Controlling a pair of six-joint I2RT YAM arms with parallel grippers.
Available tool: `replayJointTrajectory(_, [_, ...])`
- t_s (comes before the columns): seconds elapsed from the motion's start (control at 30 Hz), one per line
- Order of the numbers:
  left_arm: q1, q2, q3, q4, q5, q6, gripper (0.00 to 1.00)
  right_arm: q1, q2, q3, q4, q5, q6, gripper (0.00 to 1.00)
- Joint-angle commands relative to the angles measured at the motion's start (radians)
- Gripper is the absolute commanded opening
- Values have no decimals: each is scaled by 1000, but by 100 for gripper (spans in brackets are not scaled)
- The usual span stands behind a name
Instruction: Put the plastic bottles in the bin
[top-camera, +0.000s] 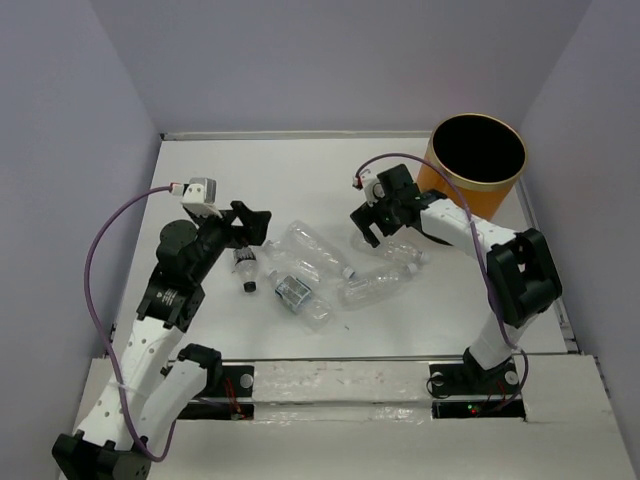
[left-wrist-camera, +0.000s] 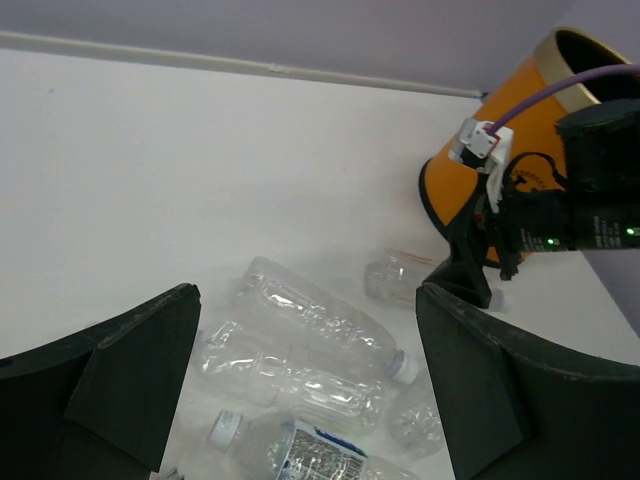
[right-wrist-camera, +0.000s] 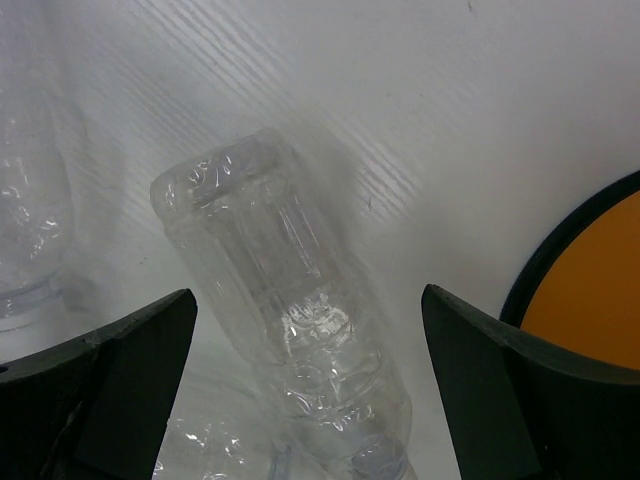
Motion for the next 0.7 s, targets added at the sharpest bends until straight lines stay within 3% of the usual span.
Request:
replayJointTrajectory(0.0, [5, 82, 80, -91, -175, -11, 99, 10, 30, 85, -43, -20, -88, 100])
replayJointTrajectory(0.4, [29, 248, 115, -221, -386, -49, 99, 10, 243, 220, -116, -103, -154, 95])
replayJointTrajectory(0.5, [29, 286, 127, -260, -441, -62, 99, 10, 280, 249, -116, -74, -169, 81])
replayJointTrajectory(0.53, [29, 296, 130, -269, -453, -60, 99, 10, 280, 257, -115, -69, -174, 81])
replayJointTrajectory(0.63, [29, 331, 130, -281, -450, -65, 99, 10, 275, 274, -101, -43, -183, 54])
replayJointTrajectory(0.67, [29, 348, 129, -281, -446, -68, 99, 10, 257, 275, -87, -23, -183, 49])
